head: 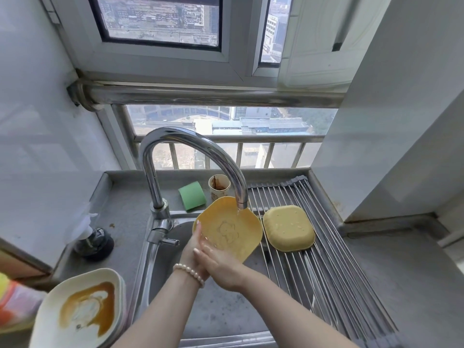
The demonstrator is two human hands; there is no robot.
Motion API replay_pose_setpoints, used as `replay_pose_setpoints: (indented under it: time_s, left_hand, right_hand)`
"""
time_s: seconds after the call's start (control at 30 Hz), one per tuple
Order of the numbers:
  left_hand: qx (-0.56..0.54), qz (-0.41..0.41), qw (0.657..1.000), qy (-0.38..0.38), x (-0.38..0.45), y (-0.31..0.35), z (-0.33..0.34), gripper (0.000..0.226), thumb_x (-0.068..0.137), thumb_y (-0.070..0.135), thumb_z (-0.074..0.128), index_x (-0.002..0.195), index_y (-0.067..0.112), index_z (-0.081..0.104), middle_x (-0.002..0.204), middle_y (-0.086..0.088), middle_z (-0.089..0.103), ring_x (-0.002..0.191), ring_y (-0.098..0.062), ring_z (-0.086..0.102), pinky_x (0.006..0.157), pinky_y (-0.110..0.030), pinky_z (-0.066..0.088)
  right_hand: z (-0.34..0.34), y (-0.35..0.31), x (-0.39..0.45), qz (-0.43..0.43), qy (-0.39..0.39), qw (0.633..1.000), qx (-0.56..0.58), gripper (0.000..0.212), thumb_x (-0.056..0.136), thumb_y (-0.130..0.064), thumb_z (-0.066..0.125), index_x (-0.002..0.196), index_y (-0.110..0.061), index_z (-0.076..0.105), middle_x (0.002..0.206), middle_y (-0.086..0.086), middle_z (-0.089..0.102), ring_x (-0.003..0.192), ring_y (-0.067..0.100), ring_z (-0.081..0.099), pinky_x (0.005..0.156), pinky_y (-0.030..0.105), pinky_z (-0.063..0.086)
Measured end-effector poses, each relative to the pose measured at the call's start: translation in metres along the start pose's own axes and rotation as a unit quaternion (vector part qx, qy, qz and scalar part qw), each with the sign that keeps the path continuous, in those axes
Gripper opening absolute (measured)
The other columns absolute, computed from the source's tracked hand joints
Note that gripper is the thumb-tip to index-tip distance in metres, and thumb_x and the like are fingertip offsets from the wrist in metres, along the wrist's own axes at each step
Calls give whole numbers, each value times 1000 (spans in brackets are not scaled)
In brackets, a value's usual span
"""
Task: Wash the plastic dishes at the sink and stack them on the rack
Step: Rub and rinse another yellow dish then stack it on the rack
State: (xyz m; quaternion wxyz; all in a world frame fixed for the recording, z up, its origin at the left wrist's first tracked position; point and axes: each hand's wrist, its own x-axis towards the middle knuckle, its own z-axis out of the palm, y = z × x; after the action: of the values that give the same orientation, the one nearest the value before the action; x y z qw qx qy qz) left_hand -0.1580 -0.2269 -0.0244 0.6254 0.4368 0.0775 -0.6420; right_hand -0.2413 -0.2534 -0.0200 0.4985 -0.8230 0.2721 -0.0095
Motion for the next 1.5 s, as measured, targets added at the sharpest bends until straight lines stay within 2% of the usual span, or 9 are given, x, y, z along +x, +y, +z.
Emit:
replay_pose_setpoints:
  time_s: [0.27,0.47,0.67,0.77,0.9,1.03,1.23,1.37,1.5]
  left_hand:
    - [-16,126,986,112,4,10,-2,37,102,31,39,125,3,50,116,-23,62,102,-41,61,82,-54,51]
    - [7,164,976,140,-3,-1,15,30,103,27,38,116,5,53,115,-22,62,104,-39,61,94,-55,47]
    - [30,180,970,161,-11,3,9,21,103,26,38,103,10,52,102,-16,62,99,-36,60,91,-53,49]
    - [49,184,966,174,-15,2,8,20,104,25,37,105,9,49,96,-14,60,90,-33,59,82,-49,52]
    - [120,154,960,200,-15,6,5,24,104,26,36,105,8,51,100,-16,60,97,-36,59,90,-59,49]
    - [96,150,969,172,-17,10,3,14,102,14,42,107,7,53,94,-16,62,86,-33,60,84,-52,51]
    - [98,202,965,137,-32,-21,10,45,85,-15,48,122,10,52,106,-16,64,94,-32,63,74,-39,55]
    - [49,217,963,150,-33,-20,15,39,91,-7,44,121,17,49,103,-15,63,93,-34,63,77,-46,54]
    - [113,195,956,189,-27,-10,4,30,88,-5,39,110,9,53,97,-17,61,88,-37,61,75,-50,54]
  right_hand:
    - [5,45,-27,-59,93,932,-345,49,76,-28,55,122,-13,61,115,3,68,108,26,63,90,46,53]
    - [35,36,0,132,192,890,-392,43,55,-21,64,85,8,73,91,25,71,89,40,69,82,53,54]
    - [21,56,-10,-147,333,875,-320,22,55,0,75,61,-17,62,59,-3,60,51,15,55,45,23,48]
    - [3,68,-16,-194,310,849,-380,13,64,-22,80,67,-17,69,71,-3,70,65,15,65,66,33,58]
    - [-11,74,-11,-32,260,831,-490,72,52,-35,90,113,-2,69,115,14,68,109,31,64,95,58,44]
    - [-8,71,-10,-105,288,807,-504,54,40,-1,85,93,-3,75,94,13,73,93,30,70,90,45,53]
    - [2,31,-15,-167,297,855,-392,33,31,-4,87,54,-19,68,46,-6,59,35,9,52,35,16,35]
    - [8,39,-13,-214,342,876,-262,8,67,-13,75,68,-21,73,59,-10,67,48,5,60,42,18,45]
    - [-14,78,-24,-220,259,885,-318,33,91,-42,52,78,-20,73,81,-8,73,78,12,68,72,31,57]
